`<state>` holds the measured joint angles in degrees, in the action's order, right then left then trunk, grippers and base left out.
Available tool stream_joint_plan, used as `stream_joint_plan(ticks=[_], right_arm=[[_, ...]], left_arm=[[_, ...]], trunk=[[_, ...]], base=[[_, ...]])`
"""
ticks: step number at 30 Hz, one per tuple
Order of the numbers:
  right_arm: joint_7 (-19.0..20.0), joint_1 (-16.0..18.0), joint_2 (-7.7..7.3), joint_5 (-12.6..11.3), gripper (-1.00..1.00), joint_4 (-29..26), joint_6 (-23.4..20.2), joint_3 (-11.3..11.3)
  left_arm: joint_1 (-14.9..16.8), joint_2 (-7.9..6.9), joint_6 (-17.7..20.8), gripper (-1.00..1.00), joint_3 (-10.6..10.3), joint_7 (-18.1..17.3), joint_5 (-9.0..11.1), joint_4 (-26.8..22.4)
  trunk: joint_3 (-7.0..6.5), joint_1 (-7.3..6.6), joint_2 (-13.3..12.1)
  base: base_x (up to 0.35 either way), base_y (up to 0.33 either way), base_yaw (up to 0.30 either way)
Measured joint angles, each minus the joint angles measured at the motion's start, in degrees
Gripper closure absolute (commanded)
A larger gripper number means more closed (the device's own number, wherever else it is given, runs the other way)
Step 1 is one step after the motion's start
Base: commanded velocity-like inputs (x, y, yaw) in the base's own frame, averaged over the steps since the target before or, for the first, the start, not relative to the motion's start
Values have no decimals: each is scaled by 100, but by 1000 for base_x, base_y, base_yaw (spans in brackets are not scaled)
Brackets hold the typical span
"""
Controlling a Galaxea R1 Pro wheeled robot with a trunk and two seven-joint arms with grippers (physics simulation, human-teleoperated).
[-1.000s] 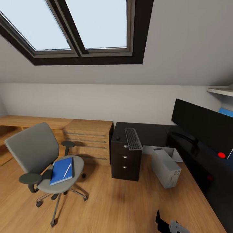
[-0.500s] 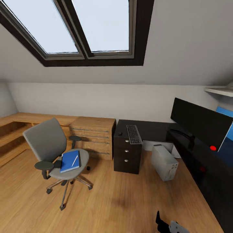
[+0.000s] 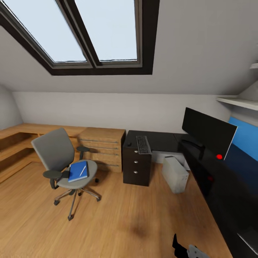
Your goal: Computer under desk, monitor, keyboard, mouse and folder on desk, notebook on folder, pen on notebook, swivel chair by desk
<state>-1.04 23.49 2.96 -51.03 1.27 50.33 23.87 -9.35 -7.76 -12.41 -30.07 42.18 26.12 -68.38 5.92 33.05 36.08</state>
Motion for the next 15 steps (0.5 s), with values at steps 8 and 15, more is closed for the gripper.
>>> stream_joint_plan(ticks=[8,15], right_arm=[[1,-7,0,116,-100,0,-5,2],[1,-9,0,220,-100,0,-5,1]], left_arm=[[0,0,6,-100,-1,1,0,0],[0,0,8,-100,-4,1,0,0]], trunk=[[-144,-176,-322],[-271,-330,-603]], base=[[-289,-235,0],[-283,-242,0]])
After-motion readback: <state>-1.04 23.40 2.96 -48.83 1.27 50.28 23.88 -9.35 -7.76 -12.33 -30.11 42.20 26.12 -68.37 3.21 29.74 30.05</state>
